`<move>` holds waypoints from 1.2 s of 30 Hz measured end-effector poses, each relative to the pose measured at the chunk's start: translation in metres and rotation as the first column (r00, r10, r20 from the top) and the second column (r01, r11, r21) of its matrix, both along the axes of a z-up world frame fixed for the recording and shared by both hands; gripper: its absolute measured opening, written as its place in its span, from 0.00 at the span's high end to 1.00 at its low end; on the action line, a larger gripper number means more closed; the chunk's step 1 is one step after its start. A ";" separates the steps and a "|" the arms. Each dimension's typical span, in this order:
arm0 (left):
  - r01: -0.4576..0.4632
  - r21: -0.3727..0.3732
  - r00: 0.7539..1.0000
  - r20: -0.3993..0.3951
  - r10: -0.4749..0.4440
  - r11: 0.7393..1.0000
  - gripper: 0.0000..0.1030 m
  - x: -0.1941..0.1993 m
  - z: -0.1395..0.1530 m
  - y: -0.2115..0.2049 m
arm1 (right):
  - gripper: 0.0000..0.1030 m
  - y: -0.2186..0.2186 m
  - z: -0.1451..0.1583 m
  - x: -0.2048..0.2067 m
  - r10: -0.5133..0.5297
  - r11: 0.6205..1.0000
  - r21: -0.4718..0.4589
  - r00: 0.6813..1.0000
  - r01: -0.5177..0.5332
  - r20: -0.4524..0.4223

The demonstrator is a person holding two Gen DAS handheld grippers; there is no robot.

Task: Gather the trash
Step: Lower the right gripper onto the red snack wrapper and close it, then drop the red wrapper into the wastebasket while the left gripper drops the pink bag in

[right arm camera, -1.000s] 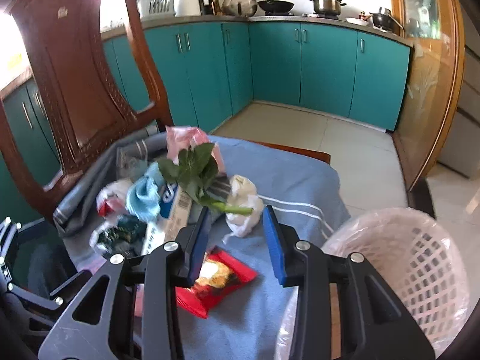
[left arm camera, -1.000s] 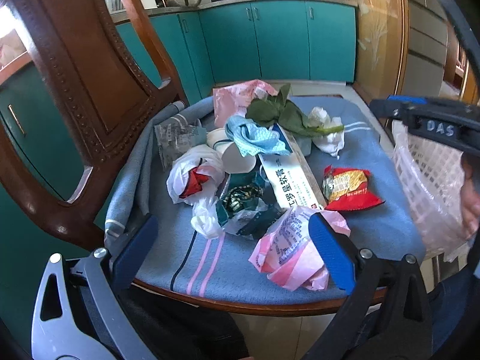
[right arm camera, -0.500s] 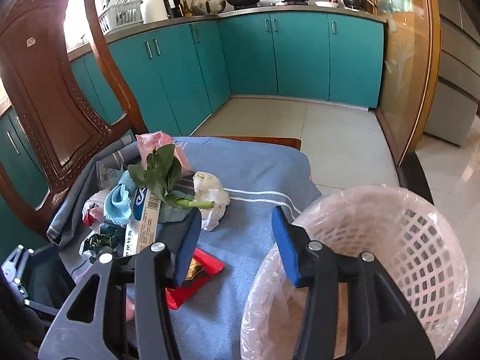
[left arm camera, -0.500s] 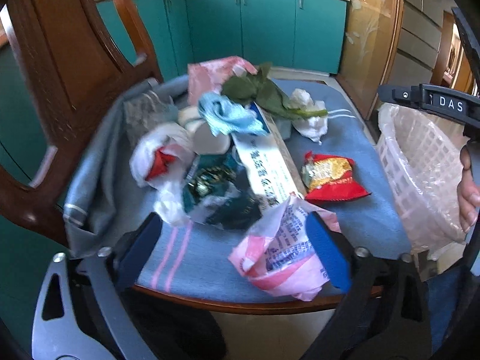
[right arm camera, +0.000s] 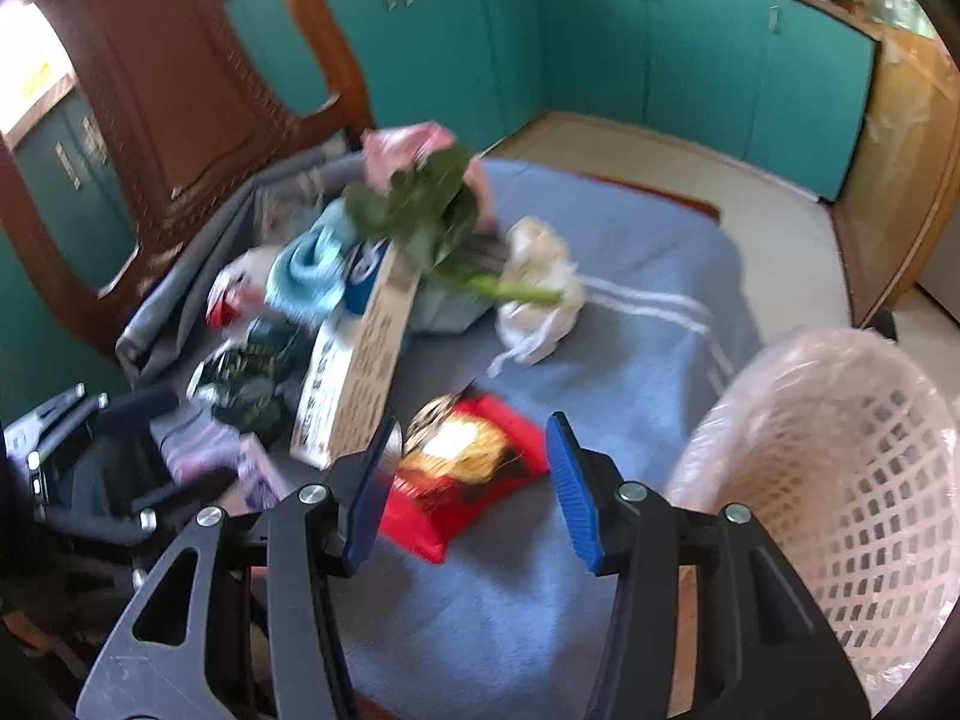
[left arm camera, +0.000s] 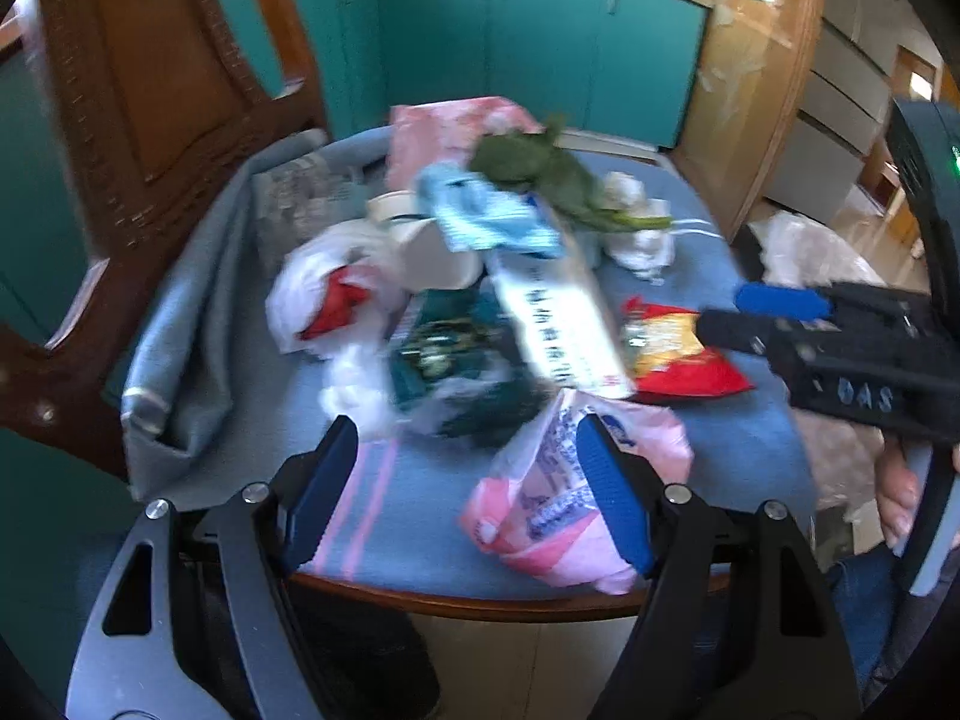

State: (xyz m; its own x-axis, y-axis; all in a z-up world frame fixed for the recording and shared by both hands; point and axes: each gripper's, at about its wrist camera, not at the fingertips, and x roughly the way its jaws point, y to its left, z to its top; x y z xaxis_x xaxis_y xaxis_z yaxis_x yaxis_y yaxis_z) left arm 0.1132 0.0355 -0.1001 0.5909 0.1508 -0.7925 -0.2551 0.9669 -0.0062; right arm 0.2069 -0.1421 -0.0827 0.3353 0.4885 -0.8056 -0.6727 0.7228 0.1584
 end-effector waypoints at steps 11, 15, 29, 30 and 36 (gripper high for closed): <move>-0.071 -0.079 0.995 0.059 0.076 0.994 0.17 -0.018 0.011 0.035 | 0.42 0.028 -0.038 -0.008 0.031 0.994 -0.102 0.998 -0.036 -0.048; 0.047 -0.119 0.996 0.082 -0.037 0.992 0.11 -0.027 0.016 0.025 | 0.65 0.022 -0.041 0.001 -0.006 0.997 -0.081 0.998 0.001 -0.069; 0.168 -0.116 0.986 0.017 -0.167 0.979 0.33 -0.007 -0.010 -0.012 | 0.78 0.000 -0.006 0.002 -0.058 0.998 0.010 0.998 0.057 0.003; 0.164 -0.117 0.986 0.010 -0.164 0.979 0.41 -0.005 -0.012 -0.011 | 0.78 -0.003 -0.002 0.003 -0.069 0.997 0.021 0.998 0.068 0.008; 0.170 -0.105 0.985 0.025 -0.168 0.980 0.55 -0.009 -0.006 -0.012 | 0.78 -0.031 0.024 0.012 -0.151 0.984 0.104 0.987 0.145 0.054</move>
